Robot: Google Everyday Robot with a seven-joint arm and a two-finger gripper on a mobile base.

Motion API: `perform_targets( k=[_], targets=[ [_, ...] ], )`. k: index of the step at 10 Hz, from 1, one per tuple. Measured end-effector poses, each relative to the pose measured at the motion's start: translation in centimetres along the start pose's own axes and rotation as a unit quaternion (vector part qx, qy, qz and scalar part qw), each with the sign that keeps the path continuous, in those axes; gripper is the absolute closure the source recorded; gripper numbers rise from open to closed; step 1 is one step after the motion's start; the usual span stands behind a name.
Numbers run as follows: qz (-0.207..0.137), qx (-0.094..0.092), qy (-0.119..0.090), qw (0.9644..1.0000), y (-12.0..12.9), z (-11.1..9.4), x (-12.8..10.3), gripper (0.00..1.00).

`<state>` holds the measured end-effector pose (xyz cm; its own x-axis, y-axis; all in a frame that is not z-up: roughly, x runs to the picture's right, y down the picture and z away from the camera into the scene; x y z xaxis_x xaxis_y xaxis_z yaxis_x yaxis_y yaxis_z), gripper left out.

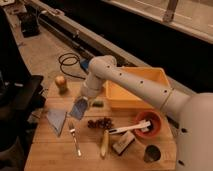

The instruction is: Place sponge in paper cup

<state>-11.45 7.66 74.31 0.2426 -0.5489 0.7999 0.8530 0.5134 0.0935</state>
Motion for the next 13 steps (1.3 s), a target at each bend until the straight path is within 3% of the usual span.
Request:
perform_targets(
  k=[2, 6, 10, 13],
  targets=[
    [-0.001, -0.003, 0.012, 0.9999, -0.2, -0.3, 0.2, 1.0],
    [-0.009, -0.014, 0.083, 0.9965, -2.7, -5.0, 5.0, 1.0],
    [-0.031, -0.016, 0.156, 0.9871, -7.4, -11.2, 12.8, 1.0],
    [-0.041, -0.002, 0.195, 0.98, -9.8, -14.3, 15.8, 1.0]
  ],
)
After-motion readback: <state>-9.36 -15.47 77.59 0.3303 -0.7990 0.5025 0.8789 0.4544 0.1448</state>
